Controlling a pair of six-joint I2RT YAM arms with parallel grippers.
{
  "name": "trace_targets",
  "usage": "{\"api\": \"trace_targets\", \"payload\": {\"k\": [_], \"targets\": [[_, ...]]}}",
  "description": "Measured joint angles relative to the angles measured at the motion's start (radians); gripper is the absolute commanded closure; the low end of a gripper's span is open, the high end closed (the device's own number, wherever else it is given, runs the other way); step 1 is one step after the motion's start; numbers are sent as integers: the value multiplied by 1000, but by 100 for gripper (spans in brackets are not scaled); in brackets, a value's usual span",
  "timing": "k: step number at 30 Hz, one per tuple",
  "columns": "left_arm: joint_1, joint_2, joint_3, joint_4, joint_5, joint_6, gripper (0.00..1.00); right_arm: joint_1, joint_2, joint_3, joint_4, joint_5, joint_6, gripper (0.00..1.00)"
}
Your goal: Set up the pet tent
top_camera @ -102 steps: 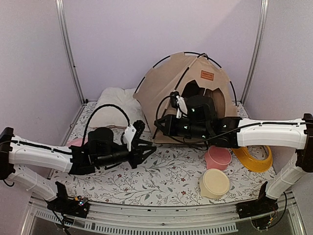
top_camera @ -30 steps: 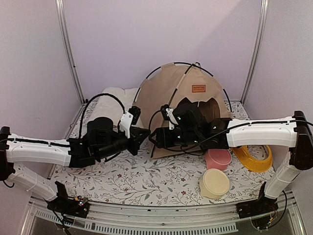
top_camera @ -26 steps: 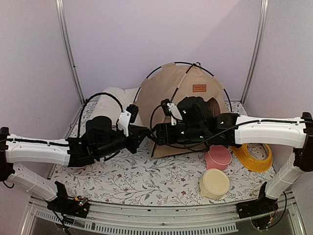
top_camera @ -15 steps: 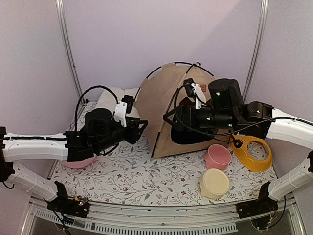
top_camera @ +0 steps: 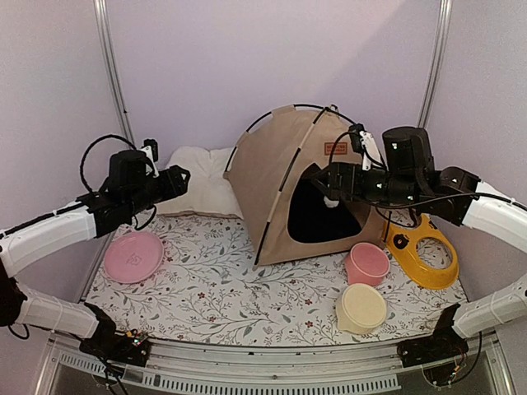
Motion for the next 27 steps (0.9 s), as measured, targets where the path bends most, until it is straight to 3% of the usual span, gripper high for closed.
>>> {"api": "trace_targets", "payload": {"k": [5, 9, 17, 27], "targets": [[268, 42, 2, -15, 121, -27, 14, -34, -34, -45, -8, -1, 0, 1], [405, 144, 15, -8, 201, -33, 10, -46, -73, -72, -14, 3, 0, 1], [532, 368, 93, 12, 321, -32, 6, -90, -189, -130, -31, 29, 4, 1], [633, 522, 97, 111, 473, -42, 6, -124, -288, -183, -76, 96, 19, 1]]}}
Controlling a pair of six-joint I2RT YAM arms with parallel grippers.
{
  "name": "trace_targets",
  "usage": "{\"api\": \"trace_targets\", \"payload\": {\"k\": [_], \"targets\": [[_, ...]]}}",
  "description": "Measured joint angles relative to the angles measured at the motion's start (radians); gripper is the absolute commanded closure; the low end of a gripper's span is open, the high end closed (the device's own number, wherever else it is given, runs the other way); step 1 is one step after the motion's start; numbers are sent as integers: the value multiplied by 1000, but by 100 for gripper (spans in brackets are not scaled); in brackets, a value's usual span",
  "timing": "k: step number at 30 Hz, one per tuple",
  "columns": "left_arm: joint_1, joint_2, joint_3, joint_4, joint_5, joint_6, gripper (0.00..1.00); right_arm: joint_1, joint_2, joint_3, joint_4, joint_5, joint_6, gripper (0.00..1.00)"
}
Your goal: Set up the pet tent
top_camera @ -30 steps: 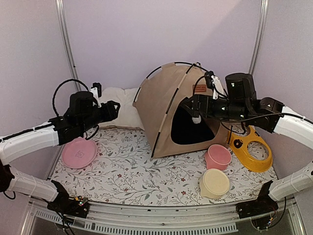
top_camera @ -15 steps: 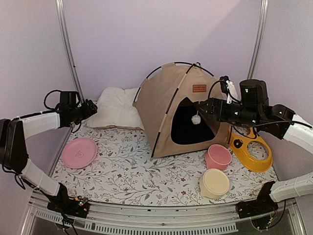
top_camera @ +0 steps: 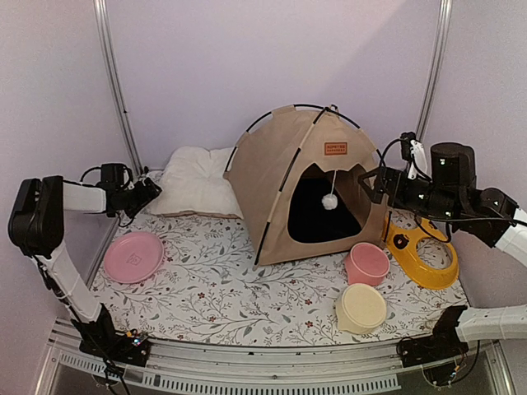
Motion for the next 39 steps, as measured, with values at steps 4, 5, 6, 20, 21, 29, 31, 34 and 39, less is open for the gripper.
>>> {"api": "trace_targets", "payload": {"k": [4, 5, 6, 20, 21, 29, 31, 34, 39], "targets": [[0, 68, 1, 61, 74, -21, 8, -60, -15, -7, -3, 8, 0, 1], [0, 80, 1, 68, 82, -27, 9, -71, -16, -8, -3, 8, 0, 1], [0, 90, 1, 76, 90, -33, 10, -78, -17, -11, -3, 8, 0, 1], [-6, 114, -4, 172, 125, -131, 95, -194, -17, -65, 8, -14, -5, 1], [-6, 95, -8, 167, 114, -128, 97, -212, -16, -68, 11, -19, -8, 1], [-6, -93, -5, 133, 37, -64, 100, -407, 32, -126, 112, -156, -54, 4], [-6, -111, 16, 115, 29, -46, 100, -456, 63, -147, 161, -225, -78, 6], [-6, -117, 45, 95, 30, -21, 100, -502, 129, -156, 228, -322, -118, 8], [-6, -120, 80, 57, 61, 23, 100, -521, 253, -154, 335, -443, -209, 12]]}}
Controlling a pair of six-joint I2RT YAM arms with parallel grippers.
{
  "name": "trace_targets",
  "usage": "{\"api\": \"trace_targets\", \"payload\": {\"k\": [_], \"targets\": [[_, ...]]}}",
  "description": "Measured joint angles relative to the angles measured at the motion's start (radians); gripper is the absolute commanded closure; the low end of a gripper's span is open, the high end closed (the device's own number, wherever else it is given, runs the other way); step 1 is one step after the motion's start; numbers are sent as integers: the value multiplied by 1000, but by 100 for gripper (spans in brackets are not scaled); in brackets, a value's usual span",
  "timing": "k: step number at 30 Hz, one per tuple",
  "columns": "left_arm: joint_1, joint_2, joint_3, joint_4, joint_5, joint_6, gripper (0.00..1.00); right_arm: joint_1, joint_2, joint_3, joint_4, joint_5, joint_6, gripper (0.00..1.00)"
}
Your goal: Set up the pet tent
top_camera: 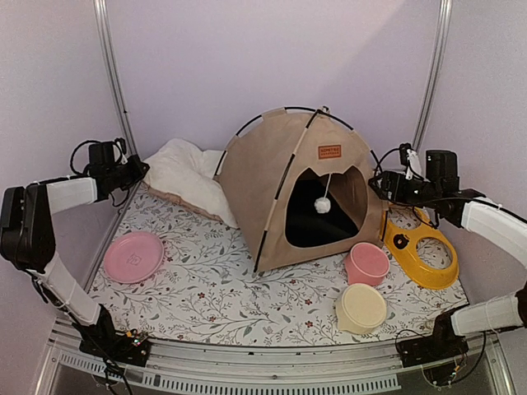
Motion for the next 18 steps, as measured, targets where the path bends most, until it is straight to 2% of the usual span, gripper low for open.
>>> {"api": "trace_targets", "payload": {"k": [3, 5, 9, 13, 15, 18], "targets": [[0, 0, 39, -35, 15, 26, 100, 0, 75, 9, 24, -39, -66, 23], [0, -1, 66, -55, 26, 42, 100, 0, 114, 24, 24, -53, -103, 35], [0, -7, 113, -98, 37, 69, 100, 0, 128, 34, 31, -80, -136, 67], [0, -18, 149, -137, 37, 89, 100, 0, 116, 23, 61, -91, -130, 91], [0, -24, 171, -156, 37, 98, 100, 3, 104, -2, 85, -91, -116, 99], [0, -42, 197, -188, 34, 113, 100, 21, 87, -48, 141, -50, -79, 100]]}}
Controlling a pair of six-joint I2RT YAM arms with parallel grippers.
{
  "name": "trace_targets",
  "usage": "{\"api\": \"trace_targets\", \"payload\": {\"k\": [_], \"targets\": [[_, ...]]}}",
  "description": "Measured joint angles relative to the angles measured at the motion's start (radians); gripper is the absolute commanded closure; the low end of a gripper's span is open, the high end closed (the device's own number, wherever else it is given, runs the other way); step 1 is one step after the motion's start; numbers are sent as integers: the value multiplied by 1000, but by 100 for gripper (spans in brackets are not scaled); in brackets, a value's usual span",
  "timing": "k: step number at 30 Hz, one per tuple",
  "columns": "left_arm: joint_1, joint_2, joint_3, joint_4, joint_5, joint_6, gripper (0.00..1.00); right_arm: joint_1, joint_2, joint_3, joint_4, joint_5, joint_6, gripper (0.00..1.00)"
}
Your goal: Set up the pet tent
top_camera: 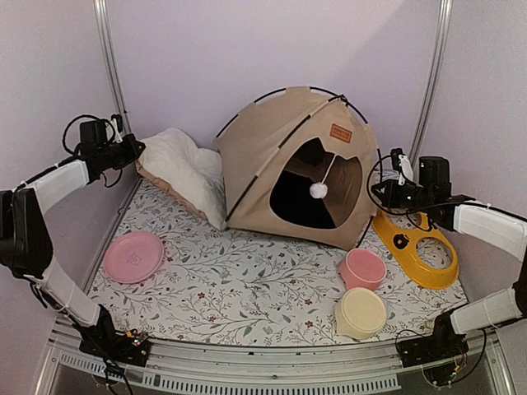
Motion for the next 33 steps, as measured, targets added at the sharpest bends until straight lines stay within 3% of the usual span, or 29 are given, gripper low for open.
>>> {"api": "trace_targets", "payload": {"k": [10, 19, 29, 31, 33], "targets": [[0, -100, 80, -109, -73, 71, 100, 241, 3, -47, 88, 242, 178, 100], [-7, -222, 104, -186, -152, 126, 100, 259, 79, 85, 7, 370, 93, 99], [-79, -301, 129, -207, -161, 163, 100, 257, 150, 207, -89, 467, -61, 87], [-95, -306, 129, -210, -160, 167, 100, 257, 152, 216, -97, 481, -80, 82], [-110, -309, 129, -217, -160, 167, 100, 257, 153, 216, -98, 494, -91, 67]]}}
